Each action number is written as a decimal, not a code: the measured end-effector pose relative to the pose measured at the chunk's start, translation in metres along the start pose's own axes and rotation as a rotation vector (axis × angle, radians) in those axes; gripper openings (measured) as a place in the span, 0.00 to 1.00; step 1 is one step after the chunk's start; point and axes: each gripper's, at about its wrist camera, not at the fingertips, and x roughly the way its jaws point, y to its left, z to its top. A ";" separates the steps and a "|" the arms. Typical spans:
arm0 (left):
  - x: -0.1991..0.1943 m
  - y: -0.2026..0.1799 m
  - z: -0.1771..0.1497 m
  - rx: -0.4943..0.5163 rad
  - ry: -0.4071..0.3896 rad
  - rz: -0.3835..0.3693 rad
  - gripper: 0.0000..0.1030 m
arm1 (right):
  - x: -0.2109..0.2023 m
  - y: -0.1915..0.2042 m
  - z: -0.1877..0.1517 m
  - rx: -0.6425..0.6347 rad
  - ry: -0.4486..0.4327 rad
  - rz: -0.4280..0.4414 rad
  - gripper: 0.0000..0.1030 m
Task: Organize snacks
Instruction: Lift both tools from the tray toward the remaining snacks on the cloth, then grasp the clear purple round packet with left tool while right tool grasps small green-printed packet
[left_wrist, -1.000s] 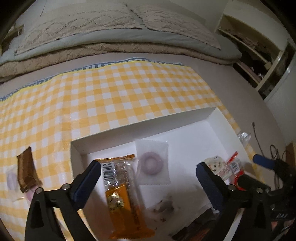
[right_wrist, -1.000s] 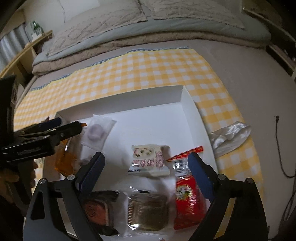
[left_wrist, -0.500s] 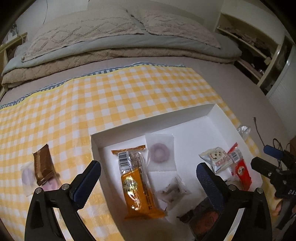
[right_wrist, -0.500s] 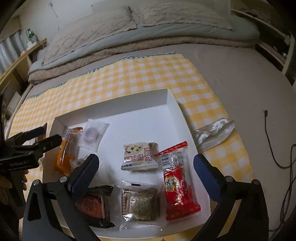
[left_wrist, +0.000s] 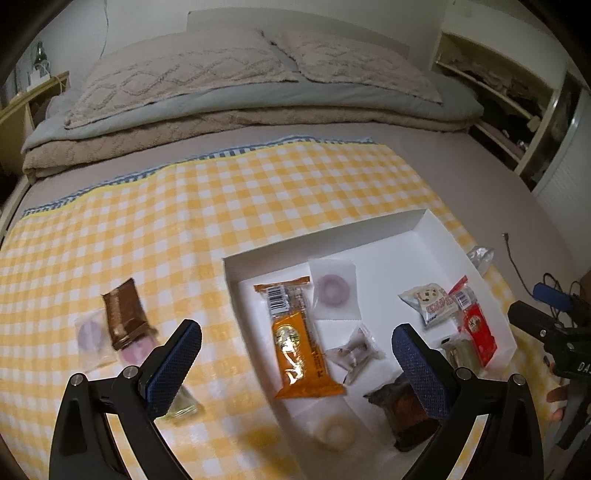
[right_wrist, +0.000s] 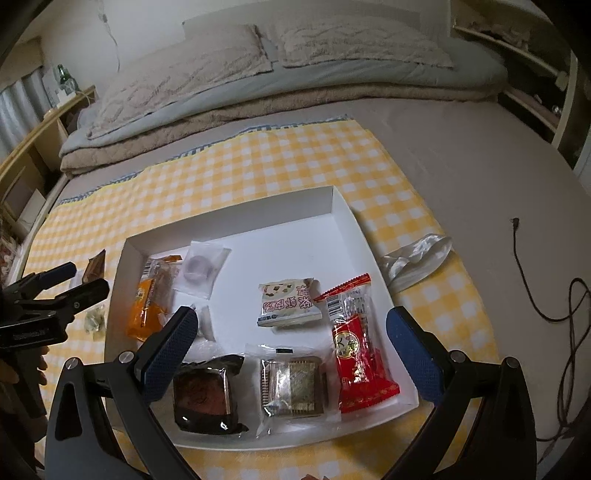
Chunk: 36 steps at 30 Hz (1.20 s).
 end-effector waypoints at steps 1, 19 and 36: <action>-0.006 0.002 -0.001 -0.004 -0.005 0.003 1.00 | -0.002 0.001 0.000 -0.001 -0.003 -0.002 1.00; -0.104 0.044 -0.030 -0.023 -0.086 0.035 1.00 | -0.044 0.050 0.005 -0.056 -0.088 0.038 1.00; -0.144 0.131 -0.053 -0.144 -0.090 0.132 1.00 | -0.027 0.136 0.009 -0.138 -0.085 0.118 1.00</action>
